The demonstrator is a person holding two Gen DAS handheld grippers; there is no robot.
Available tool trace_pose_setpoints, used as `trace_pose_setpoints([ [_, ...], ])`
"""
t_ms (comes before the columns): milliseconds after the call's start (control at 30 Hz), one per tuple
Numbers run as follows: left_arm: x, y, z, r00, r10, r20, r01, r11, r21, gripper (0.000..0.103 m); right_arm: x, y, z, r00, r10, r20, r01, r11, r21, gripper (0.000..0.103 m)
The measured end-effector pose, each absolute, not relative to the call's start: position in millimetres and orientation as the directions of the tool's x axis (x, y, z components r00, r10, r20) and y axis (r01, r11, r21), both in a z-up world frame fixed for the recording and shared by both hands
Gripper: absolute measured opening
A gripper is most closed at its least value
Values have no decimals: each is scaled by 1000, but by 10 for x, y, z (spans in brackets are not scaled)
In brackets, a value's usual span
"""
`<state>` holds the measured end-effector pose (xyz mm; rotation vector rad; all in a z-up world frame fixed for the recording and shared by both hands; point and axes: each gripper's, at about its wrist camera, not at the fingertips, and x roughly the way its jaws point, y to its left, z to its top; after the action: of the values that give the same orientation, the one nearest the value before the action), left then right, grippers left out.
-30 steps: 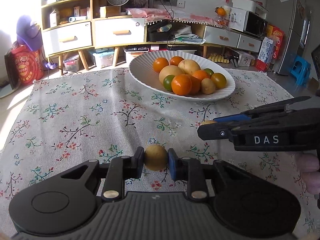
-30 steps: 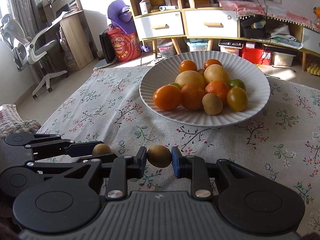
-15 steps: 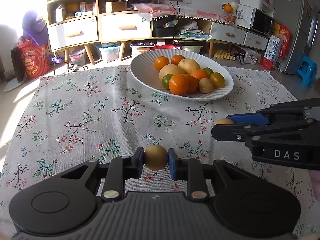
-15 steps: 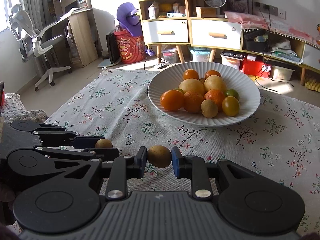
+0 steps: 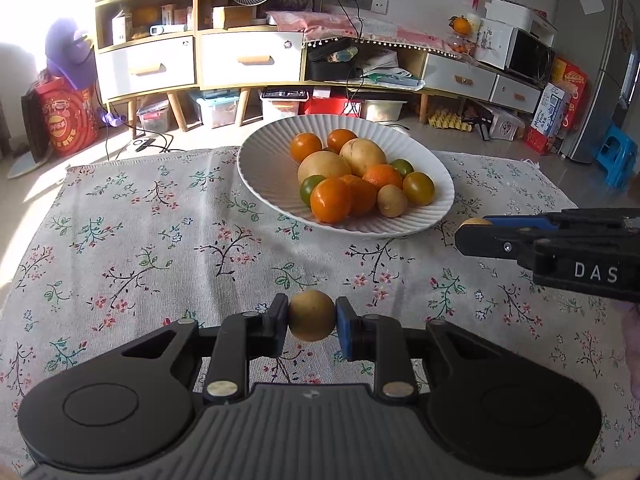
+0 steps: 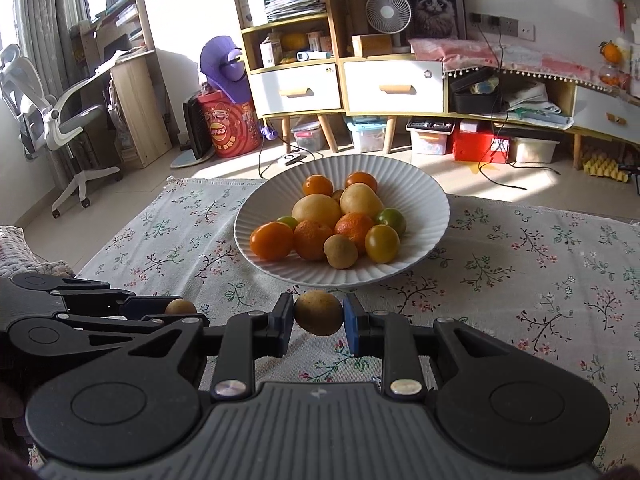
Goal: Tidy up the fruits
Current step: 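Carry both held kiwis over the white bowl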
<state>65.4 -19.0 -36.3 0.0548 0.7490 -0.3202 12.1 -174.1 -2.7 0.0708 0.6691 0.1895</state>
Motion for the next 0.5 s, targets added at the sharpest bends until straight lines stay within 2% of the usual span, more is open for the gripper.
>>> trace_pose_setpoints([
  [500,871,-446,-195,704,-305,-641,344,936,-68,23,318,-2003,24,794,178,-581,-100,981,164,24],
])
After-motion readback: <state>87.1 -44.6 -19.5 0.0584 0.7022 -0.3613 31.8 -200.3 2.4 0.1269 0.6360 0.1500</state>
